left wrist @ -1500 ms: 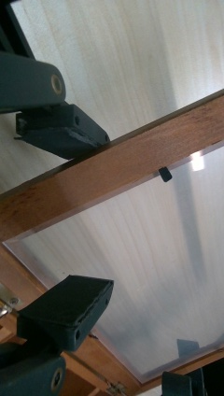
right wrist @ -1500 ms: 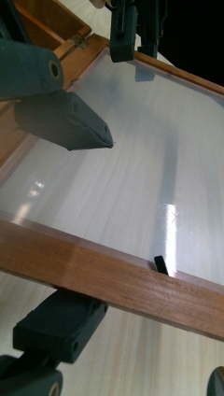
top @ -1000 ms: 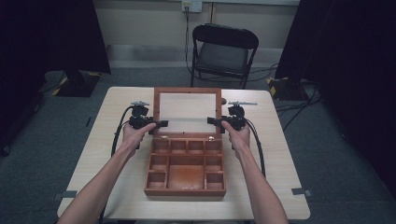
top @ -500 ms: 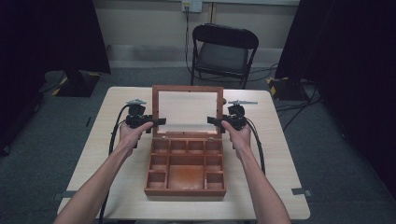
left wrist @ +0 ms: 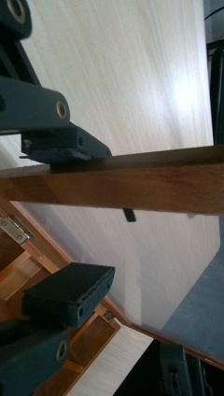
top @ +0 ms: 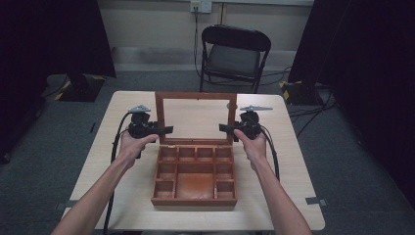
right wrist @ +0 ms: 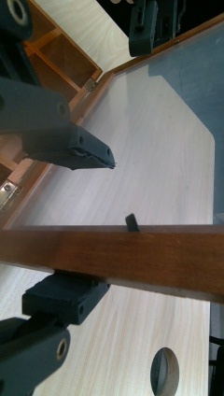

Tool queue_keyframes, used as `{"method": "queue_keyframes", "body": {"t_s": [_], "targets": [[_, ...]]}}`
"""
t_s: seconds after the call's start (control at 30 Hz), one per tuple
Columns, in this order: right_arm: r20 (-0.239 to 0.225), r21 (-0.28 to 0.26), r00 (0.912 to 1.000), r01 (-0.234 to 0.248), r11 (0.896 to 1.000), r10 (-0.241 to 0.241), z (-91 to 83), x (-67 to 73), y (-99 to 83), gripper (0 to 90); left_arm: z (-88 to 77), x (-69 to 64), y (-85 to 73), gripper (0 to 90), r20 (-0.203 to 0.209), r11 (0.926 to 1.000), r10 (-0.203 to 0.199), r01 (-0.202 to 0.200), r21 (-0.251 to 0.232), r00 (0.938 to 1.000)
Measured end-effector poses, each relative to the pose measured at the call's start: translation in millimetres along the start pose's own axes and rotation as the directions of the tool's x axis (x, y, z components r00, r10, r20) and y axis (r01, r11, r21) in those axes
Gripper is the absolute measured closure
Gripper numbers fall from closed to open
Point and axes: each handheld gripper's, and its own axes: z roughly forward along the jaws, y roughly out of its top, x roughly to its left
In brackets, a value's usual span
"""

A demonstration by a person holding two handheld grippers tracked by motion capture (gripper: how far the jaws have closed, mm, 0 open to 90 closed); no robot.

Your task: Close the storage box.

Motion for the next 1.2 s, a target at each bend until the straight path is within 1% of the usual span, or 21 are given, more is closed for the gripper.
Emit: {"method": "queue_keyframes", "body": {"t_s": [0.07,0.13,0.17,0.23,0.37,0.47,0.53,0.57,0.63,0.67,0.7,0.8,0.83,0.87,0.93,0.97,1.03,1.07,1.1,1.13,1.2], "targets": [[-0.001,-0.009,0.9999,0.012,1.0,-0.012,-1.7,1.4,-1.2,41.8,-2.5,-1.7,1.0,42.9,-0.001,0.9999,0.003,-0.003,-0.013,1.0],[-0.003,-0.018,0.9999,0.014,1.0,-0.014,-4.5,3.0,-3.0,42.5,-6.8,-2.9,2.5,46.5,0.001,0.9995,0.017,-0.017,-0.025,0.9999],[-0.007,-0.024,1.0,0.005,1.0,-0.005,-6.9,4.3,-4.3,42.9,-7.6,-3.7,2.7,47.7,0.007,0.9994,0.013,-0.012,-0.031,0.9999],[-0.016,-0.033,0.9998,0.008,0.999,-0.008,-9.9,5.6,-6.2,43.2,-10.0,-6.6,3.5,48.0,0.018,0.999,0.022,-0.022,-0.038,0.9996],[-0.02,-0.043,0.9998,0.003,0.999,-0.004,-14.9,8.5,-9.4,42.3,-13.5,-11.5,4.2,46.3,0.018,0.9986,0.039,-0.038,-0.038,0.9991],[-0.016,-0.041,0.9997,0.017,0.999,-0.017,-17.4,11.0,-10.4,42.1,-16.6,-13.6,2.6,46.3,0.024,0.9983,0.037,-0.036,-0.047,0.999],[-0.02,-0.039,0.9997,0.016,0.999,-0.017,-18.9,11.8,-11.2,41.7,-18.6,-14.2,1.2,46.4,0.025,0.9978,0.045,-0.043,-0.05,0.9987],[-0.019,-0.037,0.9997,0.014,0.999,-0.014,-19.5,12.4,-11.5,41.5,-19.0,-14.9,0.1,46.4,0.028,0.9975,0.041,-0.04,-0.058,0.9988],[-0.019,-0.035,0.9996,0.019,0.999,-0.02,-20.7,13.3,-12.0,41.4,-20.5,-16.5,-1.6,46.3,0.021,0.9967,0.051,-0.049,-0.064,0.9985],[-0.018,-0.033,0.9997,0.019,0.999,-0.019,-21.3,13.8,-12.4,40.9,-21.2,-17.0,-2.5,46.2,0.023,0.9966,0.054,-0.052,-0.063,0.9983],[-0.021,-0.029,0.9996,0.016,0.999,-0.017,-22.3,14.4,-13.0,40.7,-21.8,-17.5,-3.0,46.0,0.028,0.997,0.047,-0.046,-0.063,0.9985],[-0.019,-0.029,0.9995,0.023,0.999,-0.024,-24.7,16.3,-14.6,40.2,-24.5,-18.7,-3.7,46.1,0.035,0.997,0.058,-0.056,-0.054,0.9977],[-0.021,-0.026,0.9994,0.026,0.999,-0.026,-25.5,16.8,-15.0,40.0,-25.1,-19.3,-4.6,46.1,0.038,0.9964,0.064,-0.061,-0.059,0.9972],[-0.02,-0.025,0.9994,0.027,0.999,-0.027,-26.1,17.3,-15.5,39.8,-26.5,-19.7,-5.3,46.2,0.039,0.9962,0.072,-0.069,-0.053,0.9967],[-0.026,-0.019,0.9993,0.026,0.999,-0.026,-28.0,18.4,-16.8,39.3,-29.4,-21.2,-6.3,46.1,0.043,0.9966,0.068,-0.066,-0.048,0.9967],[-0.026,-0.019,0.9991,0.032,0.999,-0.033,-28.9,19.1,-17.6,39.2,-31.7,-21.2,-6.7,46.0,0.042,0.9966,0.074,-0.073,-0.037,0.9964],[-0.024,-0.017,0.9991,0.033,0.999,-0.034,-30.9,20.2,-18.7,38.9,-34.9,-22.1,-8.4,43.9,0.024,0.997,0.066,-0.065,-0.043,0.9975],[-0.021,-0.021,0.9994,0.028,0.999,-0.029,-32.2,20.6,-19.1,39.1,-36.8,-22.0,-9.4,42.5,0.034,0.9977,0.048,-0.046,-0.05,0.9983],[-0.021,-0.025,0.9994,0.026,0.999,-0.027,-33.5,20.5,-19.4,39.2,-38.4,-21.2,-10.6,42.5,0.05,0.9985,0.021,-0.019,-0.052,0.9985],[-0.026,-0.027,0.9995,0.019,0.999,-0.02,-34.5,20.5,-19.5,39.1,-40.1,-21.1,-11.6,42.2,0.048,0.9986,0.01,-0.007,-0.053,0.9988],[-0.03,-0.027,0.9994,0.017,0.999,-0.018,-35.7,20.4,-19.5,39.1,-41.6,-21.2,-12.8,40.6,0.049,0.9992,0.014,-0.012,-0.037,0.9987]]}}
